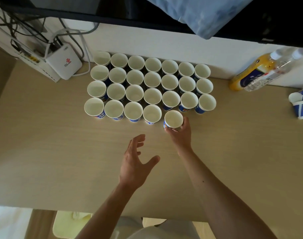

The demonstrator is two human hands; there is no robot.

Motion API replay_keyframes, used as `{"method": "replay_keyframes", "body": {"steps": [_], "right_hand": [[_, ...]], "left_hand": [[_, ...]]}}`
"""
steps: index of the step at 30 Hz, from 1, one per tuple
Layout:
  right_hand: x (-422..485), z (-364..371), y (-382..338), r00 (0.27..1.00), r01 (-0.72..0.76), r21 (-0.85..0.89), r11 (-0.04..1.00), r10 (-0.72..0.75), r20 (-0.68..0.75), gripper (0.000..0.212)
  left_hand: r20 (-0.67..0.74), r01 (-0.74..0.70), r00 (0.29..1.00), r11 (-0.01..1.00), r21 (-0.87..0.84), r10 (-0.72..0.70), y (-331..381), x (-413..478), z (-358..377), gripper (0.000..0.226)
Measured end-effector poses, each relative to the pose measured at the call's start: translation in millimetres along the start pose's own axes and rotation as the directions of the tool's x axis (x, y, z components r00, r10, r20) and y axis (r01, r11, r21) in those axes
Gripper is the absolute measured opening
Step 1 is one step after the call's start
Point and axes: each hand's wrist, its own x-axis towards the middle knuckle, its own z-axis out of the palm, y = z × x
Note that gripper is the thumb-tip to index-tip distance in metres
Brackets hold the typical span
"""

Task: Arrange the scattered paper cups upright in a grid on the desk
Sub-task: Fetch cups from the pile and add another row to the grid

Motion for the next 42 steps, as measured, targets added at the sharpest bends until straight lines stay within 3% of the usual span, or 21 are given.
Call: {"method": "replay_keyframes", "body": {"steps": [12, 21, 27, 34, 42], "right_hand": [[10.2, 14.2, -0.4, 1.000, -0.005, 0.033, 0.999, 0.005, 0.003, 0.057], [-7.0, -5.1, 0.1, 0.999, -0.048, -0.043, 0.998, 0.048, 0.002, 0.077], [-50.9, -66.1, 10.2, 0.982, -0.083, 0.048, 0.995, 0.090, -0.165, 0.074], [-89.8, -163.8, -1.0, 0.938, 0.047, 0.244, 0.969, 0.040, -0.343, 0.063], [-125.0, -259.4, -29.0, 0.943, 0.178, 0.437, 0.882, -0.027, -0.331, 0.053]], "left_hand": [[-0.026, 0.016, 1.000, 1.000, -0.025, -0.016, -3.0, 5.3, -9.7, 0.068], [-0.011, 0.010, 1.000, 1.000, -0.029, -0.011, -1.5, 0.4, -3.0, 0.066], [0.108, -0.049, 0.993, 0.997, -0.054, 0.054, 19.9, -2.0, 26.8, 0.056], [0.183, -0.158, 0.969, 0.985, -0.065, 0.167, 78.0, -10.3, 79.7, 0.051], [0.210, -0.286, 0.930, 0.953, -0.103, 0.302, 147.4, -79.2, 172.1, 0.046]]}}
